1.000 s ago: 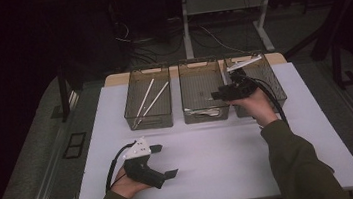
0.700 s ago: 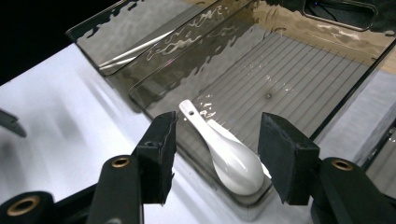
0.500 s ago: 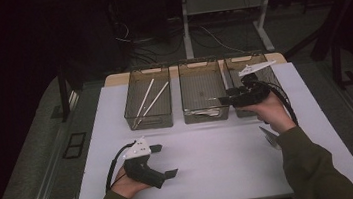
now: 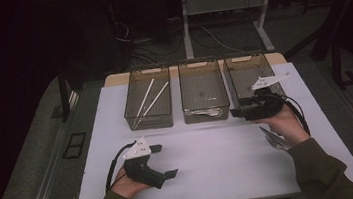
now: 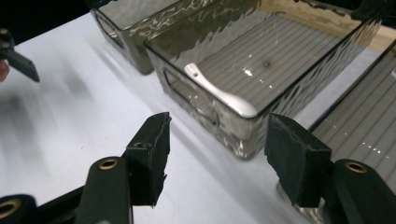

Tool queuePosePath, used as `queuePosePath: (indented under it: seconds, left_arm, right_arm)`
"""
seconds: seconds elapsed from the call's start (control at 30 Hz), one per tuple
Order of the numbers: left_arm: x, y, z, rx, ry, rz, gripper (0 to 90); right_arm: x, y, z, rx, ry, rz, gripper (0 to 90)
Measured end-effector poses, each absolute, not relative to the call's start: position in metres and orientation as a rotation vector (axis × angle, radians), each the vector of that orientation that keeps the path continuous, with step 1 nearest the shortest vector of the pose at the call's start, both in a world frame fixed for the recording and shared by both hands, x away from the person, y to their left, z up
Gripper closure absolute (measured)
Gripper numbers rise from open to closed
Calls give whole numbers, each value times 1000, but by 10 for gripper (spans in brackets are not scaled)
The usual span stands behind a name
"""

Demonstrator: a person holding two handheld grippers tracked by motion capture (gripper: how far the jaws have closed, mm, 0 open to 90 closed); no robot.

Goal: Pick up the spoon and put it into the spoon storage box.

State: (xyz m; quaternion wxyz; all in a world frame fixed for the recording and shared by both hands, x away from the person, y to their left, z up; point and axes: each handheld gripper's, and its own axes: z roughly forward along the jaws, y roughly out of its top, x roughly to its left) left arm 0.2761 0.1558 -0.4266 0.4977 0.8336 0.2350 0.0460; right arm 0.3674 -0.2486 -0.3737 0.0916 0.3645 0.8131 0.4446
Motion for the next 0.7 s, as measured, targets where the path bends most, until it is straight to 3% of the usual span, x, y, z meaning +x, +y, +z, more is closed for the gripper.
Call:
queuePosePath:
  seconds: [0.7]
  left_arm:
    - [275,156,-425,2018,564,118,0]
  right_arm:
    - [329,-281,-388,1078,2455,1243,432]
